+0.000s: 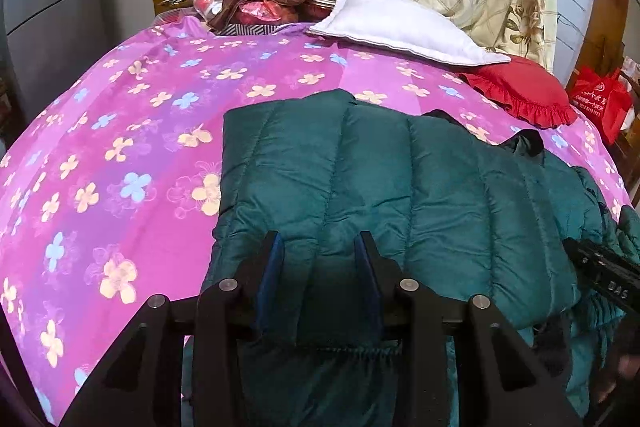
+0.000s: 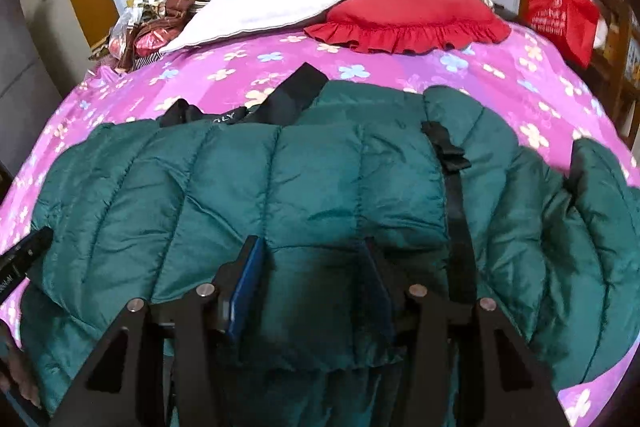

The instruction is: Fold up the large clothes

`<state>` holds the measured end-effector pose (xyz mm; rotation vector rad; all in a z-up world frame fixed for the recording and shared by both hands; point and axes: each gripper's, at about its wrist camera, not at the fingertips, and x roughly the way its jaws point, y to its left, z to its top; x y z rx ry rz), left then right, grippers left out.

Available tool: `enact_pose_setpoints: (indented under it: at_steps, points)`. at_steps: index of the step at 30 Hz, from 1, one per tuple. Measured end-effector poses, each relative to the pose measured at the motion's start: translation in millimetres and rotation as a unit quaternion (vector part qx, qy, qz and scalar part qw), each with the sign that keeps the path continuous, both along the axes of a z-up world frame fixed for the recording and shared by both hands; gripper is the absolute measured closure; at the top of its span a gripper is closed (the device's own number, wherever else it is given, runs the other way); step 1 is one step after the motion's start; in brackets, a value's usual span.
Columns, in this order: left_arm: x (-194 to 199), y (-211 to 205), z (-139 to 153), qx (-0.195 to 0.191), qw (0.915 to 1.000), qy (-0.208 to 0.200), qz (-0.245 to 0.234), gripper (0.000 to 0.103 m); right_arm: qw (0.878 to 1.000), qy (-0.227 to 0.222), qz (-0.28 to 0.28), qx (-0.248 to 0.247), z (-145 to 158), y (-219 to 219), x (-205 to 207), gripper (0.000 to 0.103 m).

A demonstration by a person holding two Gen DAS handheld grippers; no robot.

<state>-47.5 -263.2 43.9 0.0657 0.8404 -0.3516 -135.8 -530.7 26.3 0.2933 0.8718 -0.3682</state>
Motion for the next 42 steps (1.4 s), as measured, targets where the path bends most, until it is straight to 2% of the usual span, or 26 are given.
enact_pose_setpoints:
  at_steps: [3, 6, 8, 11, 14, 16, 20, 29, 35, 42]
  points:
    - [0.3, -0.6, -2.8, 0.001, 1.0, 0.0, 0.001, 0.083, 1.0, 0.013, 0.005, -0.002, 10.8, 3.3, -5.4, 0.051]
    - [-0.7, -2.0, -4.8, 0.004, 1.0, -0.004, 0.0, 0.082, 1.0, -0.006, 0.005, -0.002, 24.3, 7.1, -26.9, 0.049]
    - [-1.1, -3.5, -5.8, 0.006, 1.0, -0.004, -0.003, 0.081, 1.0, 0.009, -0.001, -0.004, 15.1, 3.9, -32.4, 0.047]
    - [-1.6, -3.3, -4.5, 0.008, 0.9999, -0.003, -0.005, 0.081, 1.0, 0.007, 0.004, 0.004, 1.8, 0.2, -32.1, 0.047]
    - [-8.9, 1.0, 4.0, 0.015, 0.9999, 0.001, -0.003, 0.081, 1.0, 0.023, 0.0, -0.002, 8.6, 4.3, -30.8, 0.047]
    - [-16.4, 5.3, 11.3, 0.016, 0.9999, -0.001, 0.0, 0.081, 1.0, 0.014, -0.006, 0.005, 18.6, 8.0, -40.1, 0.045]
    - [-37.8, 14.9, 28.4, 0.007, 0.9999, -0.014, -0.001, 0.081, 1.0, -0.002, -0.005, 0.01, 30.0, 17.0, -60.8, 0.031]
    - [-94.7, 19.9, 60.7, 0.021, 0.9987, -0.047, 0.002, 0.081, 1.0, -0.02, -0.006, 0.015, 48.3, 36.0, -109.1, 0.03]
    - [-134.3, 14.9, 82.3, -0.012, 0.9981, -0.057, -0.022, 0.08, 0.999, -0.042, -0.008, 0.009, 69.0, 46.9, -142.5, 0.027]
    - [-174.5, 1.8, 115.5, -0.019, 0.9951, -0.091, -0.034, 0.081, 0.998, -0.055, -0.013, -0.003, 89.7, 51.4, -176.3, 0.025]
